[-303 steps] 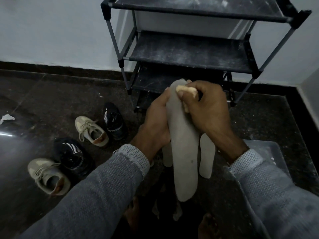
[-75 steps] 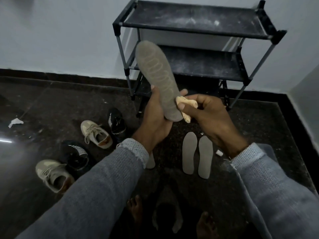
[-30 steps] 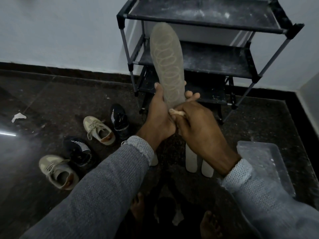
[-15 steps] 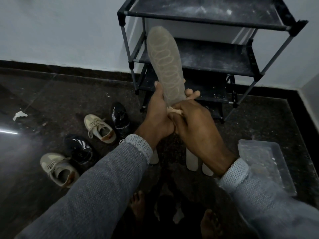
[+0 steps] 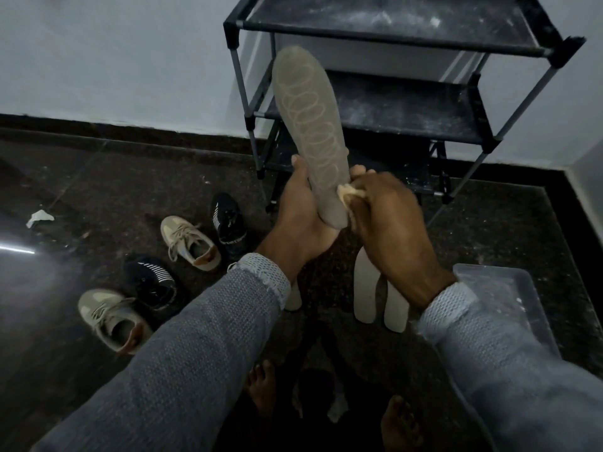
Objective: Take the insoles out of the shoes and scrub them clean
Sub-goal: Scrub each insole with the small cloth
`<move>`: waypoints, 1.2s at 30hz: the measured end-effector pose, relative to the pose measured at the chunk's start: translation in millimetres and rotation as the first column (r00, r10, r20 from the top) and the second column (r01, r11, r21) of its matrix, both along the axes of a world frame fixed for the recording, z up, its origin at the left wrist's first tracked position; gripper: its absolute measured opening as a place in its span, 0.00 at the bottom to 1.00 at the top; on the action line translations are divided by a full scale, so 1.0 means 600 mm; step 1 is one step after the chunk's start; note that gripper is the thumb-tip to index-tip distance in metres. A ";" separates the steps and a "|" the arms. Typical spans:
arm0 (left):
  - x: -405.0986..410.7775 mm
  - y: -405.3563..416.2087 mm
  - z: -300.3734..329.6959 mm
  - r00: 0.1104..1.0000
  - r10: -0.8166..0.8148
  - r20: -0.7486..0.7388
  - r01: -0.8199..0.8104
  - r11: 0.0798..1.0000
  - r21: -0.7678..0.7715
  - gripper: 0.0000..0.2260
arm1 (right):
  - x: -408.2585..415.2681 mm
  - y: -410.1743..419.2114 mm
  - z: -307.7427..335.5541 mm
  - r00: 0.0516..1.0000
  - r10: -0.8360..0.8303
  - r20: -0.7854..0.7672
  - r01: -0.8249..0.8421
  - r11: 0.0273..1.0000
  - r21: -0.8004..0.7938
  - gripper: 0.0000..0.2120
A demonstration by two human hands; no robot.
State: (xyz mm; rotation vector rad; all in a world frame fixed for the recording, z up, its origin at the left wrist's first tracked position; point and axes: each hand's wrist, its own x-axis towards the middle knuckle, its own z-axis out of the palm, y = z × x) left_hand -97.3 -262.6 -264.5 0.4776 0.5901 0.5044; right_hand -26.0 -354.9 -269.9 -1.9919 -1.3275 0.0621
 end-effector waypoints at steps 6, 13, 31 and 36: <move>-0.002 0.004 -0.008 0.999 0.007 -0.033 -0.006 1.000 0.020 0.31 | -0.049 -0.009 0.006 0.986 0.154 -0.059 -0.153 0.988 0.012 0.05; 0.007 -0.007 0.000 0.998 -0.015 -0.067 0.019 0.998 0.059 0.29 | 0.010 0.003 -0.004 0.998 -0.045 0.035 0.045 0.999 0.010 0.06; -0.005 -0.010 -0.004 0.992 -0.030 -0.124 0.034 0.999 0.034 0.31 | -0.045 0.001 0.001 0.986 0.162 -0.027 -0.162 0.987 -0.015 0.05; 0.000 -0.014 -0.001 0.999 -0.007 -0.040 0.007 1.000 -0.002 0.28 | 0.000 0.004 -0.010 0.998 0.036 0.054 -0.038 0.998 0.043 0.04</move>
